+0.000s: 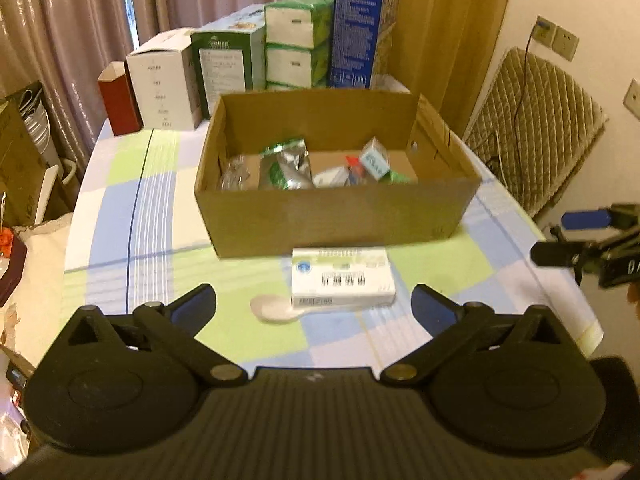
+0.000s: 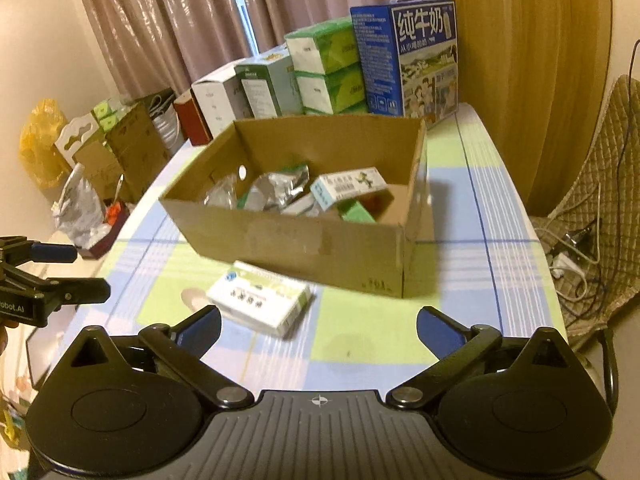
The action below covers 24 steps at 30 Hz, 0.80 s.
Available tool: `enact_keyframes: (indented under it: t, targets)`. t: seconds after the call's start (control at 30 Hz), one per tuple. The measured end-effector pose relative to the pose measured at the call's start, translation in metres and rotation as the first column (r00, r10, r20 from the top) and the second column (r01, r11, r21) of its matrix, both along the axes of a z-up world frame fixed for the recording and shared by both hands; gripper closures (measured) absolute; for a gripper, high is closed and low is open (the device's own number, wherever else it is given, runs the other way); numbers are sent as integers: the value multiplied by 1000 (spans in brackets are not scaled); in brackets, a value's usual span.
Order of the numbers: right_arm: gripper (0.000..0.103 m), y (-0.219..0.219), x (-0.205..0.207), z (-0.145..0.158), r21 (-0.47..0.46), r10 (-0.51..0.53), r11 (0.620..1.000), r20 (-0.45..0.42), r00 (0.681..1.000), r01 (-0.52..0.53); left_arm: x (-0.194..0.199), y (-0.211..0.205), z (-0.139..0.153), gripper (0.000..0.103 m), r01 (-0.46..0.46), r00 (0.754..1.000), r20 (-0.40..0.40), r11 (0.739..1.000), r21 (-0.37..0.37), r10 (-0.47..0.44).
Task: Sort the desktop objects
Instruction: 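Bring both tools back over the medicine box and spoon on the table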
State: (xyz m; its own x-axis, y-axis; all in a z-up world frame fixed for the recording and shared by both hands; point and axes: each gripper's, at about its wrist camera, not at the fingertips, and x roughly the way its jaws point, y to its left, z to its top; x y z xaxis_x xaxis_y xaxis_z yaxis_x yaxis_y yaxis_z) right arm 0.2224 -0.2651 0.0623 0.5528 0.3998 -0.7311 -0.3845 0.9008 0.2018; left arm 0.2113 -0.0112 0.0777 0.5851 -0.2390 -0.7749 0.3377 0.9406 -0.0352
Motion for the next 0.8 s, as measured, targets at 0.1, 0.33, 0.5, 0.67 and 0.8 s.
enact_keyframes:
  t: [0.1, 0.33, 0.5, 0.67, 0.8]
  targets:
    - [2, -2, -10, -9, -24, 14, 1000, -6, 1000, -14, -15, 4, -13, 1, 13, 1000, -9, 1000, 21, -12]
    - [2, -1, -24, -29, -49, 37, 998, -27, 999, -38, -38, 4, -35, 1, 73, 997, -16, 994, 75, -72]
    - [2, 5, -29, -43, -64, 60, 996, -48, 997, -63, -44, 4, -50, 1, 94, 995, -37, 990, 106, -90]
    - [2, 10, -26, -53, -63, 63, 996, -67, 996, -67, -43, 4, -61, 1, 102, 994, -59, 988, 117, -96]
    - [2, 13, -23, -56, -72, 76, 994, -68, 995, -81, -40, 4, -67, 1, 107, 993, -68, 987, 123, -100]
